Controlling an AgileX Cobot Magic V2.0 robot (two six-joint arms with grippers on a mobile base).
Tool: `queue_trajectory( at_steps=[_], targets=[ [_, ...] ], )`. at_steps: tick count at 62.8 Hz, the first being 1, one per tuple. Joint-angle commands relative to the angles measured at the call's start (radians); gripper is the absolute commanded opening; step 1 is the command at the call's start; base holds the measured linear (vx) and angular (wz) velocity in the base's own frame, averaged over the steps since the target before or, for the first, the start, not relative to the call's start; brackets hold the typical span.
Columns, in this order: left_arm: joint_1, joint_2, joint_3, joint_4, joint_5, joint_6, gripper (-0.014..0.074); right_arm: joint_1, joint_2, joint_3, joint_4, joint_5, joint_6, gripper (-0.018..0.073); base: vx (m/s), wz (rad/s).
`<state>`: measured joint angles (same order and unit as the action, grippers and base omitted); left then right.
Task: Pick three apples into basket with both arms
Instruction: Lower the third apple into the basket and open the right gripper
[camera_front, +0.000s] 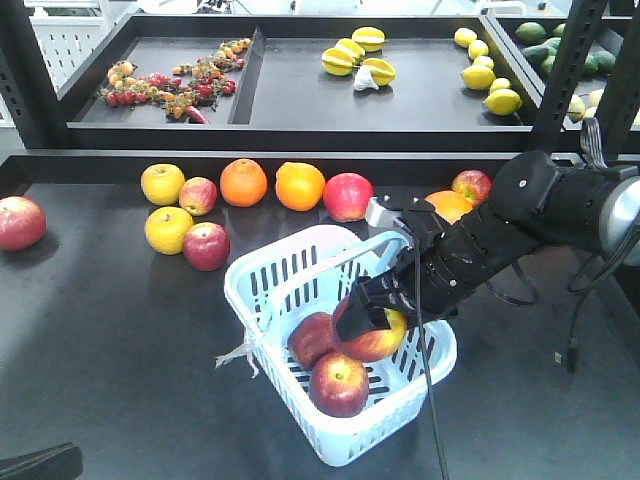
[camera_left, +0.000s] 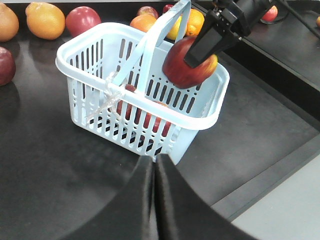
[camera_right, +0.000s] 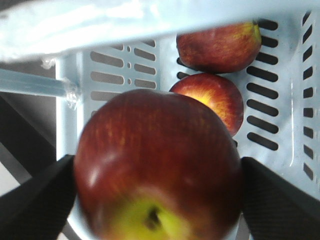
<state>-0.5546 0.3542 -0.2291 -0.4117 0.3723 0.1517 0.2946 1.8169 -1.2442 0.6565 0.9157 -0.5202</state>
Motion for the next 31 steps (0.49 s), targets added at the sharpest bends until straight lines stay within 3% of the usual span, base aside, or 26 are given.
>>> queue_trajectory(
  at_steps=[1, 21, 31],
  targets=[
    [-0.004, 0.004, -0.028, -0.018, -0.073, -0.007, -0.0006, -0.001, -0.047, -0.025, 0.038, -0.027, -0.016, 0.0701, 0.0, 0.0],
    [-0.004, 0.004, -0.028, -0.018, -0.073, -0.007, -0.0006, -0.001, -0.05, -0.026, 0.04, 0.018, -0.097, 0.0644, 0.0, 0.0],
    [-0.004, 0.004, -0.028, -0.018, -0.073, -0.007, -0.0006, -0.003, -0.086, -0.026, 0.039, 0.053, -0.095, 0.0441, 0.0, 0.0]
  ],
)
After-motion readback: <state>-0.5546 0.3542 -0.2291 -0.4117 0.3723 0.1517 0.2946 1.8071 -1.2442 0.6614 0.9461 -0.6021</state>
